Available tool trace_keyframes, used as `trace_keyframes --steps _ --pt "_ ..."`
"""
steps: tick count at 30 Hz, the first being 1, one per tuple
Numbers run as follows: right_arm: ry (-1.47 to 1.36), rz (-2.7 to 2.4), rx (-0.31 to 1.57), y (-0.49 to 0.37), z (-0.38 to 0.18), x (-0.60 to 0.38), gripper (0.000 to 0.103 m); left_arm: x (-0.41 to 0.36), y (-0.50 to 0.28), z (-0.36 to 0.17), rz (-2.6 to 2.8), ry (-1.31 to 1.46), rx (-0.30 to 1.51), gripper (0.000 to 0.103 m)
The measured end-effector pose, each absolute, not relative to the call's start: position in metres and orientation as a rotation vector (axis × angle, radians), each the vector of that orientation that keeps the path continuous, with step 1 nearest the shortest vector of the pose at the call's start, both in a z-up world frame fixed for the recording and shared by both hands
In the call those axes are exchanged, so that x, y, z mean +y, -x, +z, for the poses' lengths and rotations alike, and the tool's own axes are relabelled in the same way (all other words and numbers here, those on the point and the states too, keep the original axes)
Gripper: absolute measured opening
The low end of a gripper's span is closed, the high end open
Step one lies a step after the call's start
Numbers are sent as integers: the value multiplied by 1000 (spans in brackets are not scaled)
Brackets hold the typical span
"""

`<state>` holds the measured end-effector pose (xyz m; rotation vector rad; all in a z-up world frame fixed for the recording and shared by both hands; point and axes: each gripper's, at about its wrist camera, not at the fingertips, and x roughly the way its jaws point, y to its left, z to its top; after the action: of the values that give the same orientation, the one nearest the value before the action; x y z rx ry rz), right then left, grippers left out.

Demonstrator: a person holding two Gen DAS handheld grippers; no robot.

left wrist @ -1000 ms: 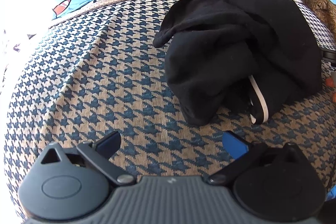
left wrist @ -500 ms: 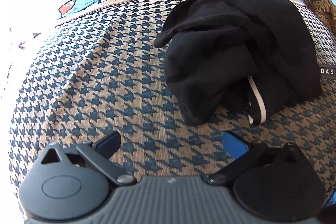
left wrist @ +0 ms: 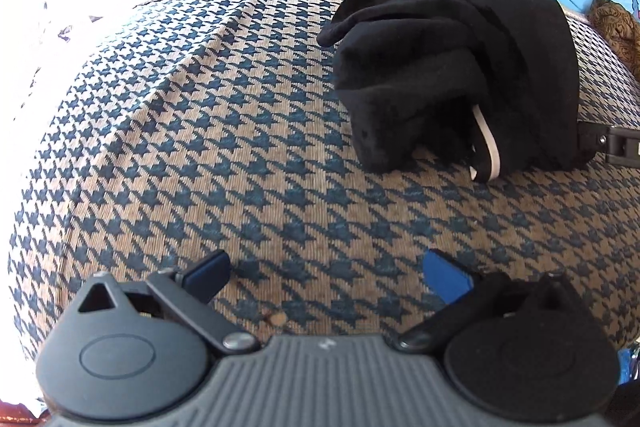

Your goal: Fold clothes

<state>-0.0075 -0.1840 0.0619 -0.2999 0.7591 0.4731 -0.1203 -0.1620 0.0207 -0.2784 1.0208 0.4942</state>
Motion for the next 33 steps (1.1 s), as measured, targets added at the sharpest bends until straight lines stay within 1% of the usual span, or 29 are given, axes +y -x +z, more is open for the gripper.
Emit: trace_keyframes --steps 1,3,4,8,12,14,17,20,22,25,33 --pt "291 471 759 12 64 -185 103 -141 125 22 498 272 1020 103" --pt "274 466 759 22 67 -188 103 -73 137 26 504 254 1019 103" --pt "260 470 767 27 68 -190 103 -67 143 34 510 253 1018 103" --pt "228 470 837 45 66 -196 103 -91 171 70 537 284 1013 103" --pt "222 476 858 62 62 -199 103 -115 214 94 563 317 1013 103" --pt "212 484 868 68 63 -201 103 -130 227 118 578 327 1015 103" --pt "195 494 886 76 64 -204 103 -114 199 109 603 336 1017 103" --pt "174 498 898 81 65 -207 103 -136 214 121 632 341 1017 103" --pt "163 500 904 84 66 -210 103 -141 210 117 649 342 1017 103" --pt "148 503 910 88 68 -213 103 -153 221 125 650 335 1023 103" --pt "156 509 879 100 74 -223 103 -156 222 122 593 283 1050 103"
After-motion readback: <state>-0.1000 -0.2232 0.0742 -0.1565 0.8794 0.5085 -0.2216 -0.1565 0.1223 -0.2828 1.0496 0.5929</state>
